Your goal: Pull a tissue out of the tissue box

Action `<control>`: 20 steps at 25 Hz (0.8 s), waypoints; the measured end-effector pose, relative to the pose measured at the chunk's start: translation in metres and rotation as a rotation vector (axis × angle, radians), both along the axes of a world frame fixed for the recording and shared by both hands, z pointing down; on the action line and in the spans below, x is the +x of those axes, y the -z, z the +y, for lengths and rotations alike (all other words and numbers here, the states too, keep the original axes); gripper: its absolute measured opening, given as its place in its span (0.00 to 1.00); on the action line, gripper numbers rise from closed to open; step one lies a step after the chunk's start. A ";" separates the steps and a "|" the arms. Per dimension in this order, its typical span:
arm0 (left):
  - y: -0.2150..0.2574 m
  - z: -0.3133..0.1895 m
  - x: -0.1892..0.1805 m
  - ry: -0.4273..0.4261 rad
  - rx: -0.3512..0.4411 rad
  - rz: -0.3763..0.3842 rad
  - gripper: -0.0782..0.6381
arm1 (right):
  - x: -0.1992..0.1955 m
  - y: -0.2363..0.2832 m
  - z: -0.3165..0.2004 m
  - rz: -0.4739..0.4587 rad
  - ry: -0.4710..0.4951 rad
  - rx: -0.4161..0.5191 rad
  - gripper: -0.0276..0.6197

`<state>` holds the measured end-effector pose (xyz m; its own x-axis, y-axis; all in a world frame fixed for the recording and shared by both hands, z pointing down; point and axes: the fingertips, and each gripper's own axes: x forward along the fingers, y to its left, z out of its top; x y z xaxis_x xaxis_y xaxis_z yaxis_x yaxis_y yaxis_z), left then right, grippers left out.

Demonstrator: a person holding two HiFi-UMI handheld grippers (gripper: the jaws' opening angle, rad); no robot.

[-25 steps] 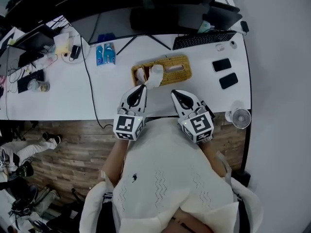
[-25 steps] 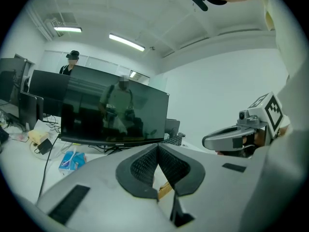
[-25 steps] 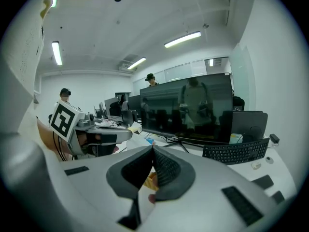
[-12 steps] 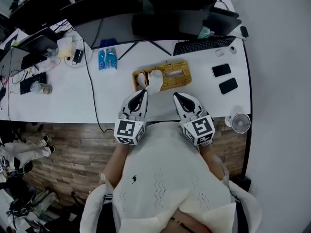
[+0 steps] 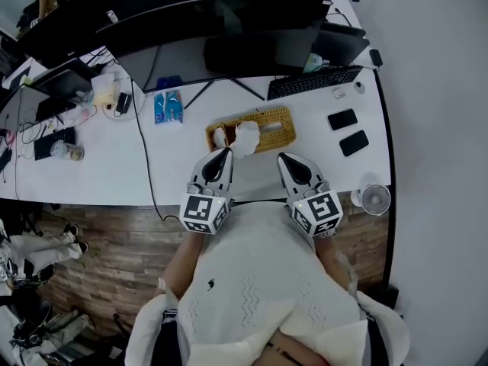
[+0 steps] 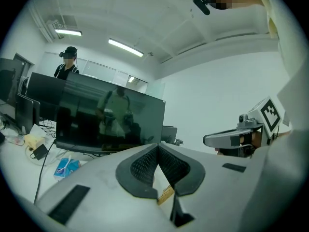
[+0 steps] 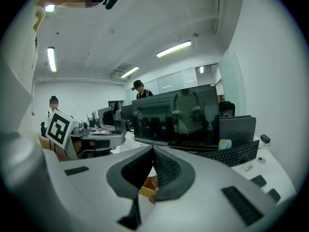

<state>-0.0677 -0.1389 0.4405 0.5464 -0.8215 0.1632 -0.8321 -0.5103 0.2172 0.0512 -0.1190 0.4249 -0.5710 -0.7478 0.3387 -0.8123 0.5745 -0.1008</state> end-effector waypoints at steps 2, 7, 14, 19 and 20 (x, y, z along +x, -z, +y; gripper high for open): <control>0.004 -0.002 0.002 0.001 0.006 0.006 0.13 | 0.005 0.006 0.000 0.004 -0.009 0.012 0.04; 0.024 -0.005 0.003 0.003 0.047 0.013 0.13 | 0.012 0.025 -0.002 -0.011 -0.024 0.051 0.04; 0.046 -0.009 -0.001 0.011 0.099 0.015 0.13 | 0.019 0.058 -0.009 -0.032 -0.032 0.112 0.04; 0.059 -0.009 -0.001 0.019 0.119 0.021 0.13 | 0.018 0.080 -0.009 -0.036 -0.020 0.155 0.04; 0.062 -0.009 -0.002 0.021 0.122 0.022 0.13 | 0.018 0.084 -0.009 -0.037 -0.018 0.162 0.04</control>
